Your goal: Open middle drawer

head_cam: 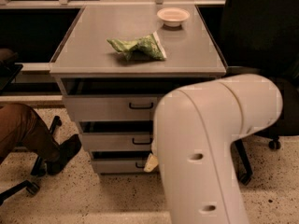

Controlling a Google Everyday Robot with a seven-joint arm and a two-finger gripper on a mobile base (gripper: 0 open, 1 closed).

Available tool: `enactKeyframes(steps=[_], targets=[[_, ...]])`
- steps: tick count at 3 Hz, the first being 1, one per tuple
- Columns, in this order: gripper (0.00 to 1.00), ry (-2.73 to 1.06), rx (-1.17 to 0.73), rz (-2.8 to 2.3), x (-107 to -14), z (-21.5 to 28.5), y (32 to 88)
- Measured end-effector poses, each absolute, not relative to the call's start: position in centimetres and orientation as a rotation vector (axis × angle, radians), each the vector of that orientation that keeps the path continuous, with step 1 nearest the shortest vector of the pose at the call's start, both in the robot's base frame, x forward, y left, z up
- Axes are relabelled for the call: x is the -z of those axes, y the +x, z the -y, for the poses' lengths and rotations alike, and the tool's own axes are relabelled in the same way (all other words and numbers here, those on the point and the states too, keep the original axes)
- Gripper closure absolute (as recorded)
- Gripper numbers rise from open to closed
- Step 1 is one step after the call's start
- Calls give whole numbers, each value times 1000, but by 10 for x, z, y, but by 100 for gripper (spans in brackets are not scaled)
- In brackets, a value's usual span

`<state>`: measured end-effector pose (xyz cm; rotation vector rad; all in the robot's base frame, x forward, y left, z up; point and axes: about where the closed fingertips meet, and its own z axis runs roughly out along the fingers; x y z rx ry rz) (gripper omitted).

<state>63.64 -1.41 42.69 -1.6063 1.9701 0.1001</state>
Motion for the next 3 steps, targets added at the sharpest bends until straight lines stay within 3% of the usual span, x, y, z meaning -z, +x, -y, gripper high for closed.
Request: enactKeyframes(steps=[1,3], targets=[[0,-1692,-118,-1996,-437,24,607],[0,-1579,-30,-1950,-472,44,663]])
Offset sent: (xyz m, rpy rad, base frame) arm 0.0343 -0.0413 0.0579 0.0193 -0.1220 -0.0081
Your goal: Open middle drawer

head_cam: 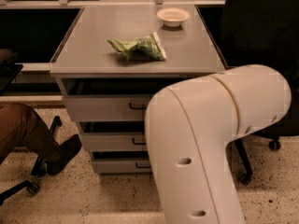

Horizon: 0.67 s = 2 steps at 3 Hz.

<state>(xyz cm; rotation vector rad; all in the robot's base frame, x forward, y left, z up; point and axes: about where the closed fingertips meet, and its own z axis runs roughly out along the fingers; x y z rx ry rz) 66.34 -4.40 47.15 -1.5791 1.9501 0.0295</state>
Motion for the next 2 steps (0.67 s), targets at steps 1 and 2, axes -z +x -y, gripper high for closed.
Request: enactKeyframes(steps=[1,2], targets=[[0,-1552,-18,-1931,-468,46,680],[0,-1552,-18,-1931,-465,46,680]])
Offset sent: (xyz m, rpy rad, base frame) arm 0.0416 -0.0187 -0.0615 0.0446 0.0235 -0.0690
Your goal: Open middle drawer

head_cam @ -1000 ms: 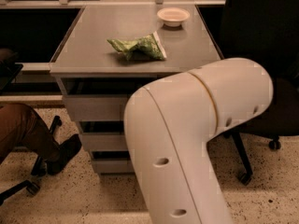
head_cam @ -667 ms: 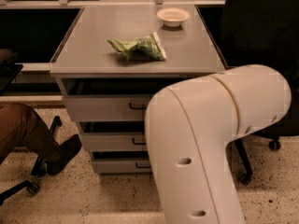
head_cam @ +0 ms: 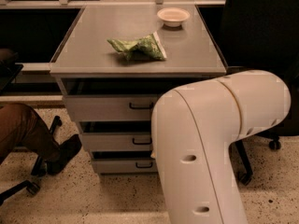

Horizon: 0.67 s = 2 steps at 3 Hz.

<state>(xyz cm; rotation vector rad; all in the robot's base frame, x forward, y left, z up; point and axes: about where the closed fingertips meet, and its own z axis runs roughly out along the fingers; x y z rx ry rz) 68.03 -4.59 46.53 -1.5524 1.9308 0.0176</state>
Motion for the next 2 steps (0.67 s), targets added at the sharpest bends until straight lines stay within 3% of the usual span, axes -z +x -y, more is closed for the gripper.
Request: enactKeyframes(steps=[2], targets=[[0,-1569,-113,-1997,-412,41,679]])
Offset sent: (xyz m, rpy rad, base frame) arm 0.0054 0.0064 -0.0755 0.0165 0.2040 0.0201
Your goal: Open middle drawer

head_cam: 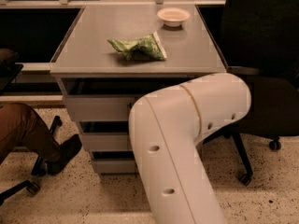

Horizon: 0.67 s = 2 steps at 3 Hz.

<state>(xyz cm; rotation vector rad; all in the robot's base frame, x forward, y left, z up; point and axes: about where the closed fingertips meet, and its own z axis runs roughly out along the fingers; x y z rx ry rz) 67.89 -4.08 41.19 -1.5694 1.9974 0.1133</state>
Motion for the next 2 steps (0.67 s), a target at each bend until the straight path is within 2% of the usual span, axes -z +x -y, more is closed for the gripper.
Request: enactKeyframes(steps=[2], targets=[[0,-1642,-203,-2053,-402,33,664]])
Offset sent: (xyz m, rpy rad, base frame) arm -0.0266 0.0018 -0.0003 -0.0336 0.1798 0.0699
